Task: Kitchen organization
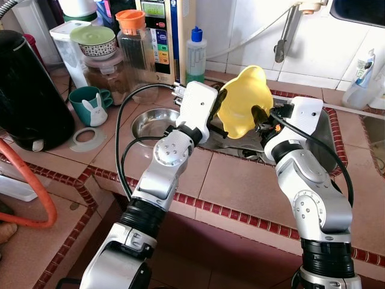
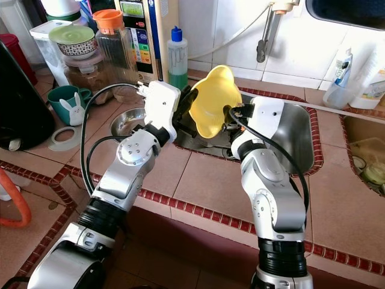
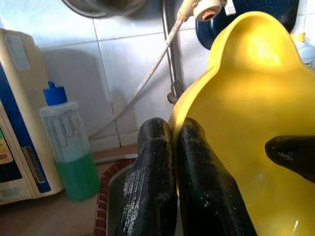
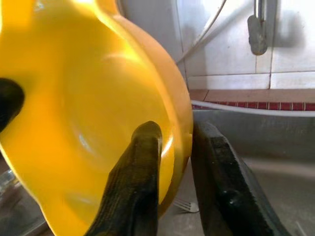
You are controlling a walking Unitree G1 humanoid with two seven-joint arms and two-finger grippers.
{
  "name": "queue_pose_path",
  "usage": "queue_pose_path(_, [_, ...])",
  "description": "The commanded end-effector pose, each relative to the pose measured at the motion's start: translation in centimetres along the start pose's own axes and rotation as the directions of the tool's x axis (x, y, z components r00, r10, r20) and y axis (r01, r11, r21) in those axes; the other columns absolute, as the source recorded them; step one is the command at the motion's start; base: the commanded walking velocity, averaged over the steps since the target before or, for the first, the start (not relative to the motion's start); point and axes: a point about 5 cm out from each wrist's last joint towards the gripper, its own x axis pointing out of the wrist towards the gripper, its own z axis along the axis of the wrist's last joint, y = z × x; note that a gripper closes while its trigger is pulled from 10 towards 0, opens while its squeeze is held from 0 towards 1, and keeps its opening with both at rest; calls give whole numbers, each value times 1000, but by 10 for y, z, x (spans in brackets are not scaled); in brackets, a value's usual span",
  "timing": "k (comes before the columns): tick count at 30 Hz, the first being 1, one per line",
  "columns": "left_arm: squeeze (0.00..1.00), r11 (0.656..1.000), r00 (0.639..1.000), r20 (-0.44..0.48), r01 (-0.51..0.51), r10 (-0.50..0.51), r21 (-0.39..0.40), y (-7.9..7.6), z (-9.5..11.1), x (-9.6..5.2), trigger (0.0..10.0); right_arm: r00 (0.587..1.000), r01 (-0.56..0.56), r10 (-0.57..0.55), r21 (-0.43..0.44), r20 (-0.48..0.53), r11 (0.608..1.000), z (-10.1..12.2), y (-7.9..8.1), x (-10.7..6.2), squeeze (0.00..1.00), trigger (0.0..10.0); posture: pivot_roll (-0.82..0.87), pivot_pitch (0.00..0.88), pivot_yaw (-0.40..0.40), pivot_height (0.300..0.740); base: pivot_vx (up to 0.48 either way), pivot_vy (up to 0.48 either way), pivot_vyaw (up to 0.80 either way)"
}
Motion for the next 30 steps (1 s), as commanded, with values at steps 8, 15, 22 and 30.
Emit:
queue_pose_path(8, [0, 1000, 997, 83, -2, 0, 24, -2, 16, 0, 10000, 996, 83, -84, -17, -21, 996, -3, -16, 1, 0, 0, -8, 14, 46, 740, 0, 0, 0])
queue_pose_path(15, [1000, 1000, 996, 86, 18, -17, -11, -7, 16, -1, 10000, 996, 81, -82, -16, -19, 997, -2, -16, 2, 0, 0, -7, 16, 44, 740, 0, 0, 0])
queue_pose_path(22, [1000, 998, 995, 90, 47, -43, -43, -9, 16, -1, 10000, 996, 85, -85, -14, -16, 996, -2, -16, 1, 0, 0, -9, 17, 48, 740, 0, 0, 0])
queue_pose_path(30, [1000, 995, 992, 111, 70, -62, -72, -11, 19, -2, 10000, 996, 92, -92, -14, -18, 996, -3, -18, 1, 0, 0, -7, 19, 45, 740, 0, 0, 0])
